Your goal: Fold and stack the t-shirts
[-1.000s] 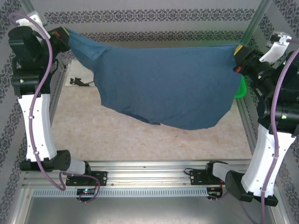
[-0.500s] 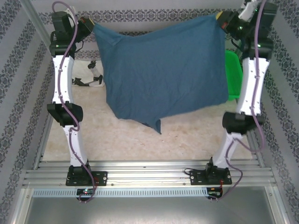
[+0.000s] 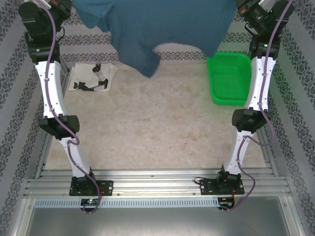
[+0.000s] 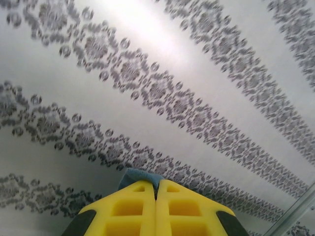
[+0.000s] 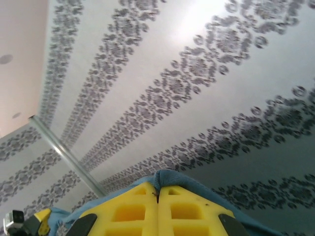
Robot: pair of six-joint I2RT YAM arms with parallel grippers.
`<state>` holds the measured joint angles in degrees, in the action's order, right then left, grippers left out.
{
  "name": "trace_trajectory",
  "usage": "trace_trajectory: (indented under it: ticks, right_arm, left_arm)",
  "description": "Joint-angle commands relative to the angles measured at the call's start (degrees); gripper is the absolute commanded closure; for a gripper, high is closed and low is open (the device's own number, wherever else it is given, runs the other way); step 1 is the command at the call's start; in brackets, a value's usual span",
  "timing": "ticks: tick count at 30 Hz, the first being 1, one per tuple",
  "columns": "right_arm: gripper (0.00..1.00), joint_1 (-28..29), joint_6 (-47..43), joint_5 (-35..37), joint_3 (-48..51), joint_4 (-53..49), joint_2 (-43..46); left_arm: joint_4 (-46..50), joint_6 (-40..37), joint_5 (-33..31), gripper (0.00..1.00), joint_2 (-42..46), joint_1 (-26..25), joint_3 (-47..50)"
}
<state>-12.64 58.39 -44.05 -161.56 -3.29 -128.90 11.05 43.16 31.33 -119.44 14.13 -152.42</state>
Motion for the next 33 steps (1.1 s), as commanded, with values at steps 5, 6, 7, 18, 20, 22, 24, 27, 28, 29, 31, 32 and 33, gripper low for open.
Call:
trace_trajectory:
  ticks: [5, 6, 7, 18, 20, 22, 24, 27, 28, 29, 31, 32, 33]
  right_arm:
    - [1.00, -0.51, -7.80, -10.78, 12.26, 1.99, 2.38]
    - [1.00, 0.20, -11.86, -11.51, 19.28, 1.21, 5.05]
    - [1.00, 0.84, -15.50, -11.34, 26.86, 1.34, 8.02]
    - [1.00, -1.32, -37.30, -1.73, 93.86, -2.82, 34.14]
    - [1.00, -1.46, -37.93, 1.03, 97.33, -5.08, 36.70]
    - [1.00, -1.70, -37.75, 1.55, 99.81, -6.94, 38.48]
    - [1.00, -2.49, -37.12, 3.12, 104.20, -8.34, 41.37]
    - [1.00, -5.26, -34.72, 5.28, 111.32, -8.88, 45.33]
    - [1.00, -6.54, -33.76, 5.44, 113.04, -9.15, 46.29]
    - [1.00, -7.74, -33.06, 5.64, 114.47, -9.56, 47.18]
    - [1.00, -9.72, -31.13, 6.21, 118.38, -9.25, 49.38]
    - [1.00, -10.18, -30.63, 6.00, 119.98, -9.18, 50.30]
    - [1.00, -10.48, -30.32, 6.54, 121.22, -9.72, 51.45]
  left_arm:
    - [-32.38, 1.14, -4.54, 1.00, 18.56, 0.89, 51.69]
    - [-34.85, 1.29, -4.77, 1.00, 21.09, 1.19, 59.45]
    - [-37.37, 1.47, -5.08, 1.00, 23.00, 1.38, 66.13]
    - [-37.54, -0.89, -5.22, 1.00, 38.96, 8.50, 112.96]
    - [-29.18, -3.39, -7.13, 1.00, 43.46, 9.60, 114.47]
    - [-24.58, -3.31, -8.94, 1.00, 47.46, 10.08, 116.66]
    - [-21.10, -3.02, -9.81, 1.00, 50.05, 10.30, 118.36]
    - [-11.44, -4.28, -12.90, 1.00, 54.49, 11.20, 119.44]
    - [-8.84, -4.63, -14.51, 1.00, 56.30, 11.30, 120.07]
    - [-6.93, -4.83, -15.88, 1.00, 57.79, 11.35, 120.69]
    - [-2.93, -4.94, -18.31, 1.00, 60.83, 11.59, 122.06]
    - [-2.03, -4.88, -18.47, 1.00, 61.74, 11.60, 122.59]
    - [-0.68, -4.42, -18.58, 1.00, 63.06, 11.62, 123.53]
